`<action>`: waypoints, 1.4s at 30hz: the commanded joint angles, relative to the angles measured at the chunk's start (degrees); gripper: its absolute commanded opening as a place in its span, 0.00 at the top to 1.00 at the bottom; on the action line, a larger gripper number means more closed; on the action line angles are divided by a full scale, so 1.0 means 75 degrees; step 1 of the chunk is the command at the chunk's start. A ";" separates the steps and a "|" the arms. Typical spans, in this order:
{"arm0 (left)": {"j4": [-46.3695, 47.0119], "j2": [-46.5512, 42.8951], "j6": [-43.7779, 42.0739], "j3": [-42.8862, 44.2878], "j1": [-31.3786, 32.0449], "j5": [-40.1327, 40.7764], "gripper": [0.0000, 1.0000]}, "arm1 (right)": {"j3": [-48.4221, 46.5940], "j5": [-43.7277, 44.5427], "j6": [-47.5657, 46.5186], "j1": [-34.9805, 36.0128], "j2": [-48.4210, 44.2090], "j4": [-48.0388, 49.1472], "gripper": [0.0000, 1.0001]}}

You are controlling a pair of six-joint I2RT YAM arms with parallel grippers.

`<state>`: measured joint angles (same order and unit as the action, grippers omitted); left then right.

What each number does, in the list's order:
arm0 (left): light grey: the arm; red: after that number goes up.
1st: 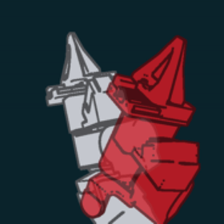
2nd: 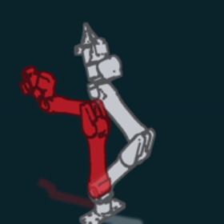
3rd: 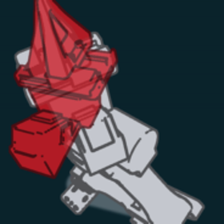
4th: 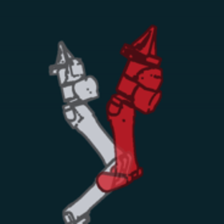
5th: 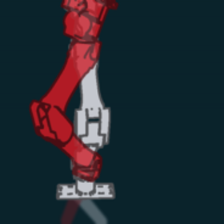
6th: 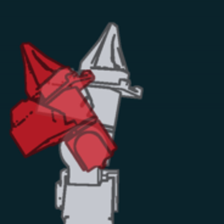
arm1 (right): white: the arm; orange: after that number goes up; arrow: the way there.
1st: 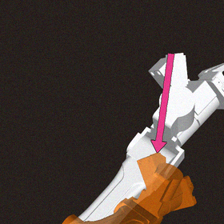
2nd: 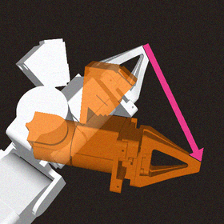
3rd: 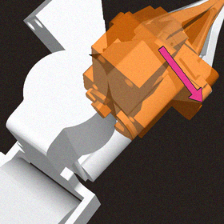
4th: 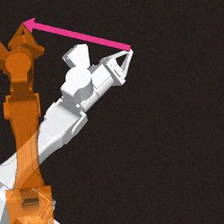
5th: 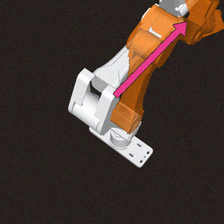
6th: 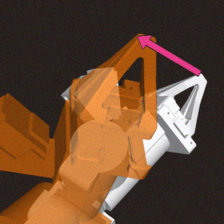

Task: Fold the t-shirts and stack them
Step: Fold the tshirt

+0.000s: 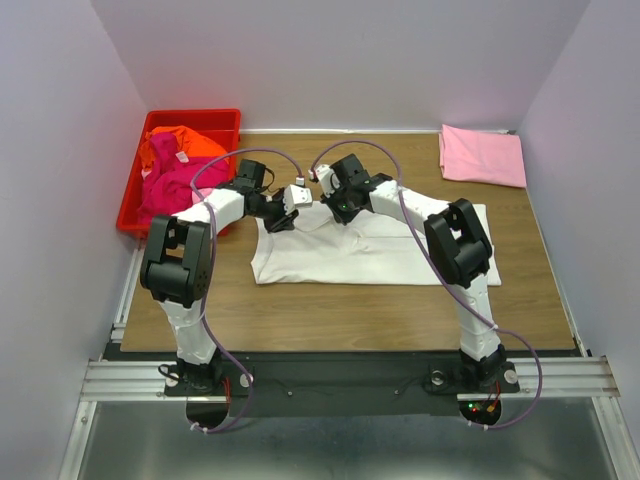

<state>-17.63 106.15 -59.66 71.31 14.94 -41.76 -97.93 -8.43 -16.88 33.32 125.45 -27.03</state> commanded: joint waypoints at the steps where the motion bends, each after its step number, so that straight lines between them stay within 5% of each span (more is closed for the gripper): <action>1: -0.0216 -0.0044 -0.0096 0.0254 -0.0035 -0.0174 0.67 | -0.0290 -0.0084 0.0072 -0.0060 -0.0156 -0.0018 1.00; 10: -0.0075 0.0061 0.0466 0.0780 -0.0292 -0.0619 0.88 | -0.0290 -0.0084 0.0095 -0.0060 -0.0168 -0.0029 0.99; 19: -0.0019 0.0355 0.0664 0.1273 -0.0351 -0.0573 0.98 | -0.0255 -0.0037 0.0212 -0.0200 -0.0320 -0.0029 0.99; 32: 0.1025 0.0894 0.1310 0.1976 -0.0410 -0.0257 1.00 | -0.0361 -0.0095 0.0224 -0.0458 -0.0297 -0.0018 0.99; 42: 0.1167 0.1046 0.1263 0.2000 -0.0422 -0.0221 1.00 | -0.0571 -0.0107 0.0236 -0.0505 -0.0168 -0.0018 0.72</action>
<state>-10.15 114.24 -50.24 84.44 12.25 -43.13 -99.02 -9.41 -15.18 30.30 125.45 -27.18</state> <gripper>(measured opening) 0.127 0.271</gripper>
